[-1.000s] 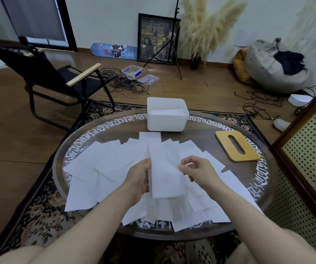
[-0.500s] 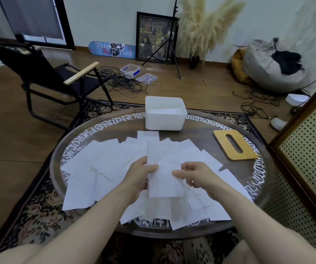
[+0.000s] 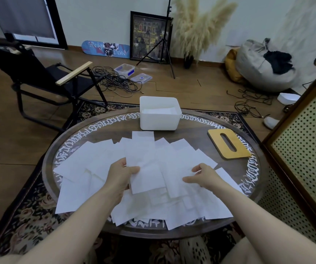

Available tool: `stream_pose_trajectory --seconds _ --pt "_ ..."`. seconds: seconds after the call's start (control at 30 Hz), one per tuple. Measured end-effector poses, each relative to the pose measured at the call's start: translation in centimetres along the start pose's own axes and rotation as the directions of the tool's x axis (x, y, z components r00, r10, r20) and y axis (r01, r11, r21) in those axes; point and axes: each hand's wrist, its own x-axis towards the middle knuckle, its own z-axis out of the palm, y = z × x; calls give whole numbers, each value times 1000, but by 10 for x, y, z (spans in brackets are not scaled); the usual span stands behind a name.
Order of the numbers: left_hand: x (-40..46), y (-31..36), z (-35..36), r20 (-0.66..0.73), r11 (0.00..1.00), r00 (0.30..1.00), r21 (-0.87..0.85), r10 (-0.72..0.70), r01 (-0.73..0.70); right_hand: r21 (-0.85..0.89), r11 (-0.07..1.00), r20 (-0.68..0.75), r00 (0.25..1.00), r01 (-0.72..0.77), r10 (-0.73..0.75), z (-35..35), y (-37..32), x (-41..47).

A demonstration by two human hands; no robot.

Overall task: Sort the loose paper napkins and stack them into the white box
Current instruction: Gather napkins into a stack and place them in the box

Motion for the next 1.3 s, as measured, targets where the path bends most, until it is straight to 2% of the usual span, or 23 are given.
stream_pose_trajectory --seconds 0.23,0.5,0.73,0.87,1.0,1.3 --pt "2 0 -3 -14 1000 1000 7 -4 4 85 996 18 1000 22 -24 6 -2 2" --pt "-1 2 -5 3 1000 1000 15 3 -3 65 991 -112 988 116 -108 10 -7 2" --pt "0 0 -2 -13 999 1000 37 3 -3 325 932 -161 981 159 -111 -5 -16 -11" --pt "1 -3 3 -6 998 1000 57 -9 9 504 849 -99 987 159 -126 -10 -22 -20" --pt "0 -5 11 27 997 999 72 -20 18 597 790 -32 988 141 -152 -8 -27 -25" --pt "0 -5 24 125 999 992 -17 -27 30 508 838 70 960 199 -270 8 -35 -37"
